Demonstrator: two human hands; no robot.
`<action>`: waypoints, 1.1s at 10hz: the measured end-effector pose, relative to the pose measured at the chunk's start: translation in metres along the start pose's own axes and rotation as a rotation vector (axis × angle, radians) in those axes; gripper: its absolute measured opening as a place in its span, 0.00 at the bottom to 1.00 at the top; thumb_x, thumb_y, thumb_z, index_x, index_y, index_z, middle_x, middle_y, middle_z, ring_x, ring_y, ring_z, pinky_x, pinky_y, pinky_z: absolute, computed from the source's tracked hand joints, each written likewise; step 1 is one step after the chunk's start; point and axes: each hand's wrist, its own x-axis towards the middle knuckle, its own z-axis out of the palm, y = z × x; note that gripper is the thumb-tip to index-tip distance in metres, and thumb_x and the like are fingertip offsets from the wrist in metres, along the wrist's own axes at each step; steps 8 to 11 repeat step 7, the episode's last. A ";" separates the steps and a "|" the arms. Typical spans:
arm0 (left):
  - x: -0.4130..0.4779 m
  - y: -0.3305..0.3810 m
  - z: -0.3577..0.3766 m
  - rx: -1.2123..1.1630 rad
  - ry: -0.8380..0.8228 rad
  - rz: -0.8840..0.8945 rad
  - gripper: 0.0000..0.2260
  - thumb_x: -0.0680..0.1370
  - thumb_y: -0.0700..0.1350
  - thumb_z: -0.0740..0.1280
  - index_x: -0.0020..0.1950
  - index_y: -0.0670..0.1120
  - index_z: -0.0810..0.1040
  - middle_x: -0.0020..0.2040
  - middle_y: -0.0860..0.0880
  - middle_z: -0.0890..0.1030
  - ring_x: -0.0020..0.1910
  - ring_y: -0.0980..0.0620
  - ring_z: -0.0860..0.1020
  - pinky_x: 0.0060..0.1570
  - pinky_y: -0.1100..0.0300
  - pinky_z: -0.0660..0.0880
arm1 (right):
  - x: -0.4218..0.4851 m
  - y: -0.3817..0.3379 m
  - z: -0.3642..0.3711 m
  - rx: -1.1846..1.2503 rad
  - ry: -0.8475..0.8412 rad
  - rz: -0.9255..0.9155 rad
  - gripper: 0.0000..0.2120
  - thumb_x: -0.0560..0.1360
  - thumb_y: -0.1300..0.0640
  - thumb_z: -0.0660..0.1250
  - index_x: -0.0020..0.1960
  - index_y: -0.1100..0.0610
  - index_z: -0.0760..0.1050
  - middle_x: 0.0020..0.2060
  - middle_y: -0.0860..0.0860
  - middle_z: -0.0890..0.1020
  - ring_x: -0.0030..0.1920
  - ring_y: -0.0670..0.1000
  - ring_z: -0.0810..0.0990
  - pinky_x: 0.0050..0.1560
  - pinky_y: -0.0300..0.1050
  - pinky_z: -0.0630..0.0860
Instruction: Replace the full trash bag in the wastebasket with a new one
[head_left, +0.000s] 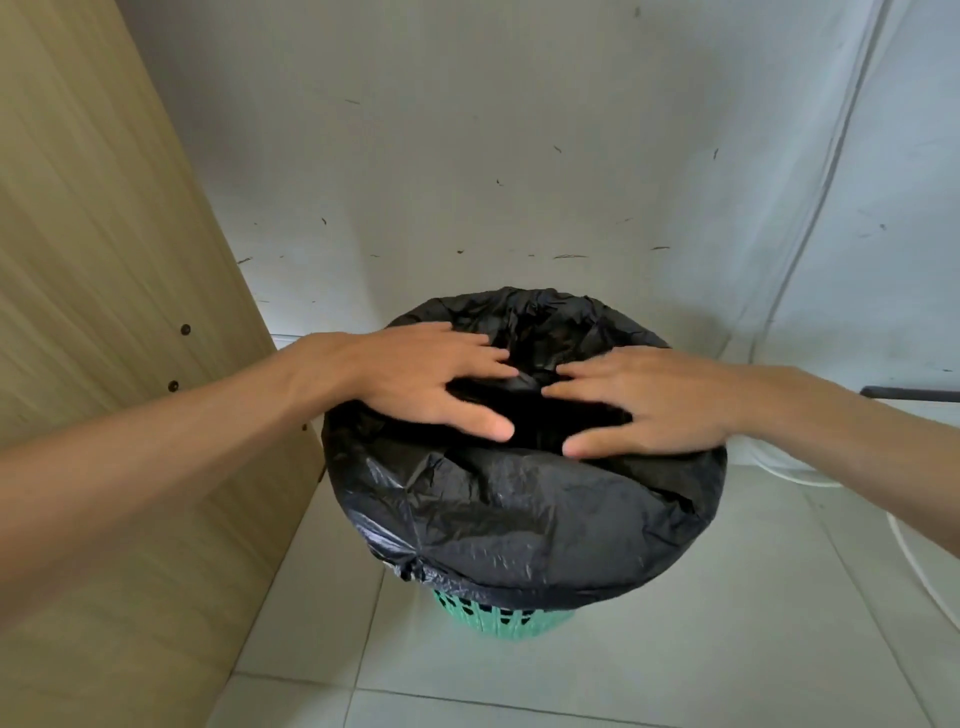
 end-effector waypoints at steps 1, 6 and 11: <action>-0.007 -0.002 0.020 0.165 -0.175 -0.077 0.53 0.65 0.86 0.45 0.83 0.59 0.42 0.84 0.56 0.42 0.81 0.54 0.35 0.77 0.43 0.31 | 0.001 -0.005 0.010 -0.210 -0.215 0.062 0.47 0.69 0.18 0.40 0.82 0.39 0.39 0.84 0.48 0.45 0.83 0.51 0.41 0.81 0.59 0.37; -0.013 -0.006 0.024 0.163 0.046 -0.067 0.51 0.68 0.83 0.50 0.83 0.54 0.56 0.84 0.51 0.54 0.83 0.51 0.47 0.80 0.46 0.39 | 0.014 -0.008 -0.003 -0.126 0.078 0.019 0.48 0.68 0.17 0.49 0.80 0.41 0.59 0.81 0.49 0.63 0.81 0.52 0.58 0.81 0.58 0.48; -0.010 -0.008 0.016 0.180 0.258 -0.117 0.45 0.73 0.79 0.50 0.82 0.52 0.61 0.83 0.49 0.60 0.82 0.49 0.55 0.79 0.47 0.50 | 0.013 -0.004 -0.006 -0.163 0.239 0.032 0.42 0.73 0.22 0.52 0.79 0.45 0.63 0.79 0.53 0.66 0.79 0.55 0.61 0.79 0.55 0.54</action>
